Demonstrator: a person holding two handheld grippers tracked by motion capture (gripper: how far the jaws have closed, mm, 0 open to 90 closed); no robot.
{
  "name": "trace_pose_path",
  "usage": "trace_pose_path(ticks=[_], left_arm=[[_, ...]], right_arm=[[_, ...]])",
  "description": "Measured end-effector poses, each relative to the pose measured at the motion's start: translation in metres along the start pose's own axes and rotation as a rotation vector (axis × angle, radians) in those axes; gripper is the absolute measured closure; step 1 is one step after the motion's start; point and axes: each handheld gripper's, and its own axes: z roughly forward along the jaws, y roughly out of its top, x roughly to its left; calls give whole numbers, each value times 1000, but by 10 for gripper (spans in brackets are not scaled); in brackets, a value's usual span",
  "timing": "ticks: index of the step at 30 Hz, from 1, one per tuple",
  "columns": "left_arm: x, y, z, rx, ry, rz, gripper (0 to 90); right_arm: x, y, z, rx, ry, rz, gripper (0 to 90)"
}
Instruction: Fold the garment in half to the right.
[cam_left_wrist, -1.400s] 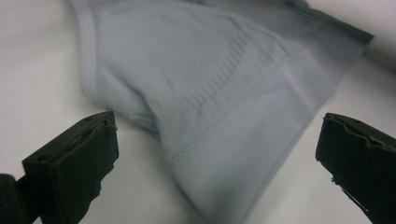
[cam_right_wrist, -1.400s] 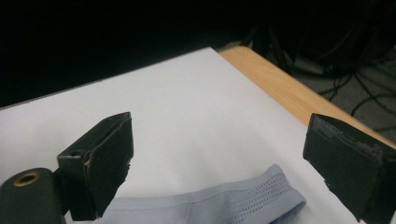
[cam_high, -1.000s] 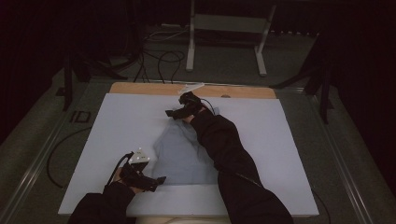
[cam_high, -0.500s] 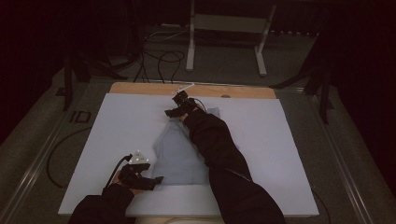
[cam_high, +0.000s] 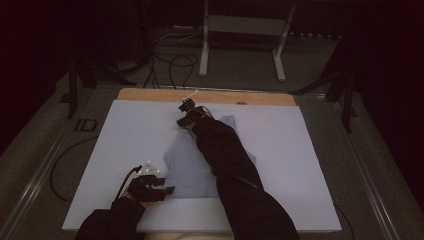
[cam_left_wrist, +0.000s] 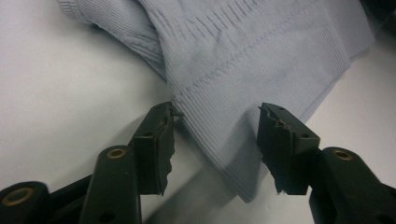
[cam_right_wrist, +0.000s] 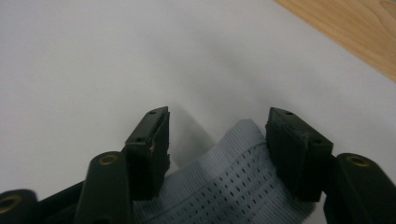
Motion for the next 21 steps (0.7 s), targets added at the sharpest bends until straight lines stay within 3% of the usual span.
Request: trace_pose_path(ticks=[3, 5, 11, 17, 21], left_arm=[[0, 1, 0, 5, 2, -8, 523], [1, 1, -1, 10, -2, -14, 540], [2, 1, 0, 25, -34, -26, 645], [2, 3, 2, 33, -83, -28, 846], [0, 5, 1, 38, -89, -11, 866]], right_arm=[[2, -1, 6, 49, -29, -39, 439], [1, -1, 6, 51, -27, -11, 473], [1, -1, 4, 57, -11, -38, 692], [4, 1, 4, 68, -8, -71, 809], [3, 2, 0, 62, -10, -69, 837]])
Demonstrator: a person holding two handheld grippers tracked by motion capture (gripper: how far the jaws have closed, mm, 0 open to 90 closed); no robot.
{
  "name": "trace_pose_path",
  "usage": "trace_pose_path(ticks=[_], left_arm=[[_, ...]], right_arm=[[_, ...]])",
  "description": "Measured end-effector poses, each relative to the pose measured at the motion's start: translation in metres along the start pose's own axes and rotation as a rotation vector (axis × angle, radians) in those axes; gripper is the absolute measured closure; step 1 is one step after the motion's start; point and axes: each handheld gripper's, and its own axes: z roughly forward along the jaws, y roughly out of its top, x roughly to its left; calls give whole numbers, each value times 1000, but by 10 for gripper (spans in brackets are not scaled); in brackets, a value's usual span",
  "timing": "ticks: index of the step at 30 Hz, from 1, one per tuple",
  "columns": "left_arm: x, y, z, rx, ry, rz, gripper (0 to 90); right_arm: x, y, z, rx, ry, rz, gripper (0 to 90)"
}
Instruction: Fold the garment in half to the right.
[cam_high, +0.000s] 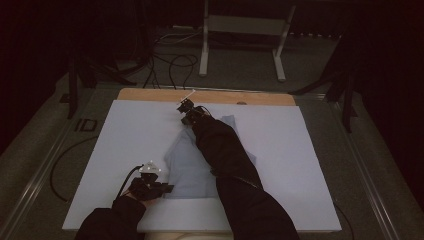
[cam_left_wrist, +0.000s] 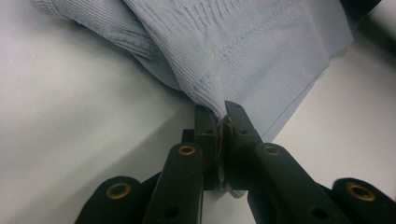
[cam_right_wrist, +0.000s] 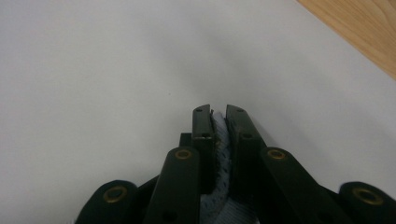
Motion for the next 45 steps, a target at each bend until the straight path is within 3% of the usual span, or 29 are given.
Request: trace_pose_path(ticks=[18, 30, 45], left_arm=[[-13, 20, -15, -52, -69, 32, 873], [-32, 44, -19, -67, -85, 109, 873], [-61, 77, -15, -62, -111, 198, 874]], right_arm=[[-9, 11, -44, -76, 20, -18, 847], [-18, 11, -77, -115, 19, -21, 847], [-39, -5, -116, -152, 7, -9, 847]])
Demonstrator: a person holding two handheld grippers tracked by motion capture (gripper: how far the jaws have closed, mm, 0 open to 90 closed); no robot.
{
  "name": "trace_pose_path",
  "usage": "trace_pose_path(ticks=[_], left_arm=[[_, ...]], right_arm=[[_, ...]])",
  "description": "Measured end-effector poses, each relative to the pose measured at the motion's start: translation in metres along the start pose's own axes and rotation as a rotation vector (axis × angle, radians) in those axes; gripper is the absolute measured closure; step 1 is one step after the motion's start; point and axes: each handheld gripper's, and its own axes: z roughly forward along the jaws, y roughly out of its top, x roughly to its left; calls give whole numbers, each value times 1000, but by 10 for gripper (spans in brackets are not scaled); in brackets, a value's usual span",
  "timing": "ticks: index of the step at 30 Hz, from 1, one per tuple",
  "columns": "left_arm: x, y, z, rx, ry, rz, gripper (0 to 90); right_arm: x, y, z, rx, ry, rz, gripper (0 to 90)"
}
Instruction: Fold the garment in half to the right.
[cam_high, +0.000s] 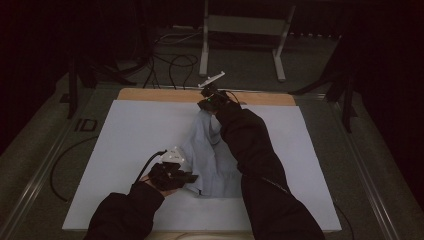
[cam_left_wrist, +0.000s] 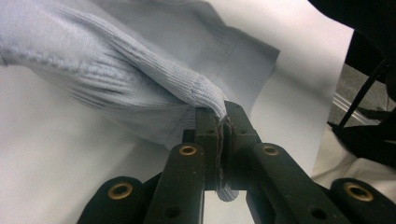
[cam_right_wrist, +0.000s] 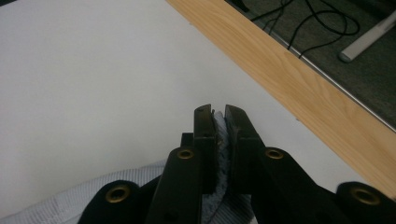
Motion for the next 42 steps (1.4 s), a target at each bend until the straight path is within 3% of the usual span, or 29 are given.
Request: trace_pose_path(ticks=[11, 24, 34, 42], left_arm=[[-17, 30, 18, 21, -38, 75, 874], [-35, 54, 43, 49, -74, 123, 874], [-48, 65, 72, 88, -94, 149, 873], [-52, 66, 101, 130, -84, 147, 873]], right_arm=[[-21, -14, -23, -29, -5, 40, 846], [-47, -35, -48, -54, -30, 62, 846], [-61, -55, -52, -66, -23, 94, 845], [-66, -72, -40, -70, -2, 131, 844]])
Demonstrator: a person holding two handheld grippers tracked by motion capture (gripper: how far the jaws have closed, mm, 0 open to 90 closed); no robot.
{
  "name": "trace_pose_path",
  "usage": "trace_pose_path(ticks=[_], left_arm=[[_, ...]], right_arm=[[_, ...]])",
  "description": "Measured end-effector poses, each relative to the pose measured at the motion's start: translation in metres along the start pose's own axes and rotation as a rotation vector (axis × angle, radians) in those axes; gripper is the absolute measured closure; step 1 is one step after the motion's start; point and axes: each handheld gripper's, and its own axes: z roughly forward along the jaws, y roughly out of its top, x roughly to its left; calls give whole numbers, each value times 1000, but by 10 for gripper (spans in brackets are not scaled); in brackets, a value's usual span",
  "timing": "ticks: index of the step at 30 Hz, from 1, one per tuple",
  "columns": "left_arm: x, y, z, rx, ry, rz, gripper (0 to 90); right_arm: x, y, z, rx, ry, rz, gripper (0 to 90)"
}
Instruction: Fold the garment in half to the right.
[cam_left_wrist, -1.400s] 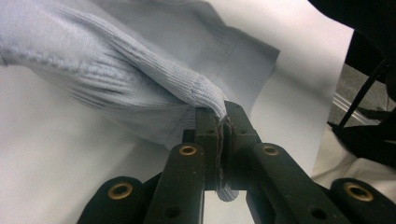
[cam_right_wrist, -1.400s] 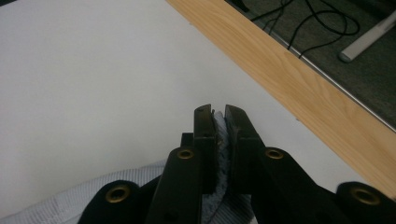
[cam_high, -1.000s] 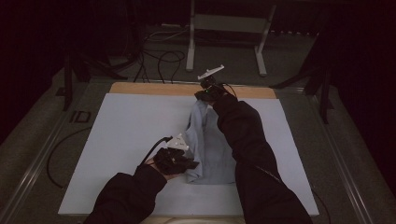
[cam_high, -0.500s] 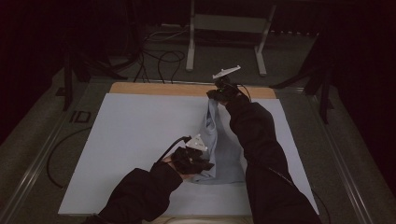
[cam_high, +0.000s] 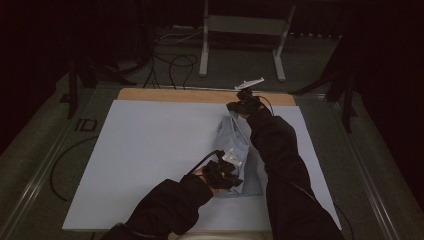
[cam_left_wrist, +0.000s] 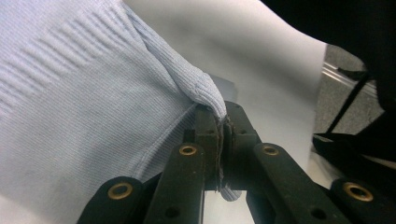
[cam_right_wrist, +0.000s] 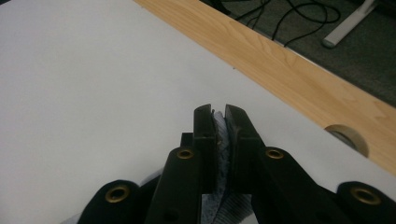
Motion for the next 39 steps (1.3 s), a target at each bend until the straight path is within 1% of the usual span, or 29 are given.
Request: trace_pose_path(ticks=[3, 4, 5, 6, 7, 9, 11, 12, 15, 16, 17, 18, 19, 20, 22, 24, 26, 27, 29, 30, 31, 32, 33, 35, 36, 37, 39], left_arm=[[0, 0, 11, 13, 12, 1, 873], [0, -1, 14, 14, 15, -6, 873], [0, -1, 14, 14, 15, -6, 873], [1, -1, 19, 17, 26, -10, 873], [1, -1, 22, 16, 29, -15, 873], [3, -2, 26, 16, 36, -27, 873], [4, -2, 31, 13, 37, -46, 873], [5, -2, 32, 19, 39, -41, 873], [9, 0, 39, 19, 37, -64, 873], [9, 0, 41, 16, 37, -67, 873], [10, 1, 43, 20, 36, -67, 873], [10, 1, 45, 24, 36, -66, 873], [11, 2, 47, 26, 36, -68, 873], [12, 2, 49, 26, 34, -79, 873], [14, 4, 52, 26, 38, -85, 872], [16, 5, 54, 30, 40, -86, 873], [17, 6, 57, 37, 41, -91, 872], [16, 7, 58, 38, 39, -95, 872], [16, 8, 62, 46, 41, -90, 872], [16, 8, 63, 48, 36, -94, 872], [16, 9, 64, 50, 37, -99, 872], [15, 10, 65, 56, 37, -92, 871], [15, 11, 66, 55, 35, -98, 871], [15, 14, 68, 67, 28, -93, 870], [15, 15, 69, 71, 25, -93, 869], [14, 15, 70, 69, 22, -95, 868], [14, 17, 73, 66, 14, -100, 859]], right_arm=[[-2, -3, 6, 1, 13, -2, 844], [-2, -4, 7, 0, 15, 0, 844], [-2, -5, 9, -1, 26, 7, 844], [-1, -5, 13, -6, 36, 5, 843], [-1, -5, 14, -4, 36, 2, 844], [0, -4, 16, -16, 59, -5, 843], [-1, -3, 19, -25, 76, -2, 843], [-2, -4, 22, -24, 87, -6, 841], [-6, -7, 30, 4, 98, 2, 824], [-7, -9, 32, 4, 105, 8, 811], [-7, -11, 33, 1, 111, 7, 777], [-8, -12, 34, -1, 111, 0, 692], [-8, -14, 34, 0, 123, 7, 605], [-9, -15, 34, 3, 131, 12, 511], [-10, -16, 32, -2, 134, 31, 339], [-11, -16, 27, 0, 135, 39, 220], [-12, -15, 18, -25, 156, 53, 138], [-12, -15, 13, -37, 148, 56, 138], [-13, -15, 1, -57, 152, 69, 131], [-13, -15, -6, -69, 136, 61, 130], [-13, -16, -10, -74, 129, 62, 130], [-13, -17, -15, -79, 119, 68, 130], [-13, -19, -21, -88, 122, 71, 130], [-13, -22, -30, -93, 105, 72, 131], [-13, -25, -35, -112, 112, 80, 131], [-13, -26, -38, -116, 113, 87, 131], [-12, -31, -45, -123, 102, 84, 131]])
